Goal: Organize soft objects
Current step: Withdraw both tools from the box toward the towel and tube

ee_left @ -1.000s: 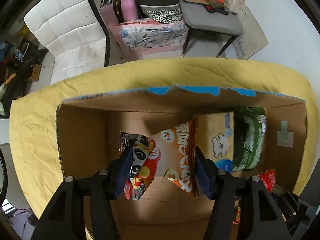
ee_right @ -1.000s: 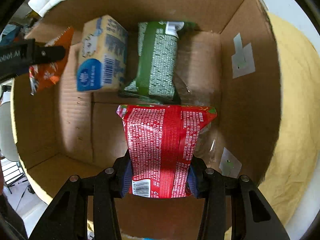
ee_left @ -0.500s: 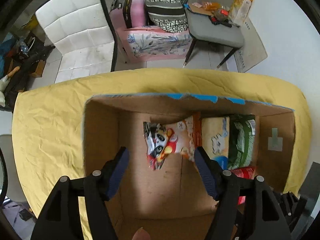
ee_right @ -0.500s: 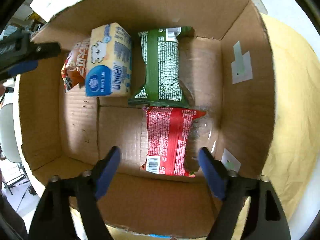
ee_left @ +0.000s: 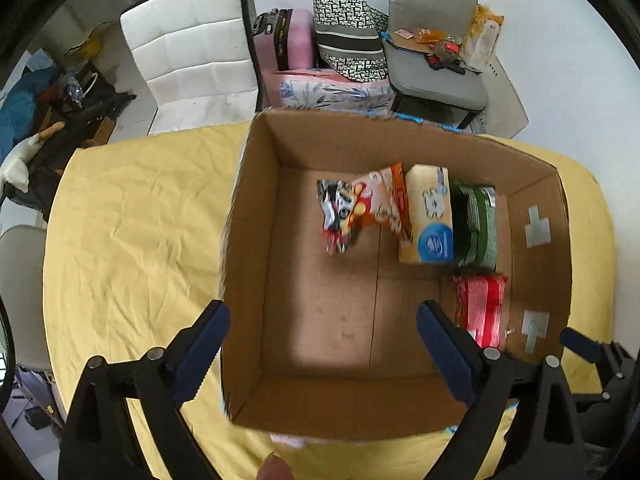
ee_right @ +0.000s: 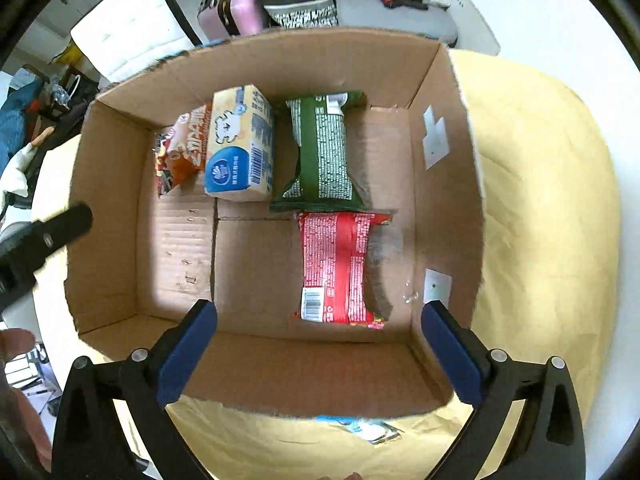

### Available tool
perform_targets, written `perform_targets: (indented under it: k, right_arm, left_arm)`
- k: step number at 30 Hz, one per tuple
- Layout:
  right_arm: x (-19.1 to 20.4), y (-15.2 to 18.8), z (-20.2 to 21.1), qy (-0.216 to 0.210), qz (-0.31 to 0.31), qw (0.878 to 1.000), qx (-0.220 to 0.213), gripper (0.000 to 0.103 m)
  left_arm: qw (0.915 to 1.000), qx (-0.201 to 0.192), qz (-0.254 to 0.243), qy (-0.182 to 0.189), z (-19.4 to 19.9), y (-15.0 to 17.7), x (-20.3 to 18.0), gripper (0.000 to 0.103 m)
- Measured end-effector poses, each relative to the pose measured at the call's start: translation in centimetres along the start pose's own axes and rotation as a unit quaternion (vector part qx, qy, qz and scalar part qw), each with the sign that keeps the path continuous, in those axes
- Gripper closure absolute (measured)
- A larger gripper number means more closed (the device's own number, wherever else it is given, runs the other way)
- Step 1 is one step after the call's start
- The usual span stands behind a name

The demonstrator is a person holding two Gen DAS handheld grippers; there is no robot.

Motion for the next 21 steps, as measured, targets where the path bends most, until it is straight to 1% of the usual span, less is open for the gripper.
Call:
perform_targets:
  k: [4, 8, 14, 21]
  right_arm:
    - [0.2, 1.2, 2.0, 0.009, 0.002, 1.000, -0.023, 0.000]
    - [0.2, 2.7, 4.4, 0.012, 0.004, 0.999, -0.048, 0.000]
    - [0.0, 5.6, 8.1, 0.021, 0.001, 0.995, -0.093, 0.000]
    - [-0.5, 8.8, 12.6, 0.023, 0.003, 0.990, -0.139, 0.000]
  left_arm:
    - [0.9999, -0.015, 0.004, -0.003, 1.8, 1.8, 0.1, 0.007]
    - [0.9988, -0.047, 0.002, -0.014, 4.3, 3.5, 0.0, 0.007]
    - [0.9945, -0.099, -0.010, -0.032, 8.9, 6.2, -1.1, 0.007]
    - [0.9924, -0.120, -0.005, -0.027, 12.1, 8.9, -1.5, 0.007]
Point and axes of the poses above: each gripper's, at about its wrist camera, not at the fingertips, and z roughly against the way its jaws point, x to its left, y to its underside, the point moved 1 cm from there along -z, roughly the way its jaws point, and after that the axes turned 3 degrees about y, right-handed, at the moved point
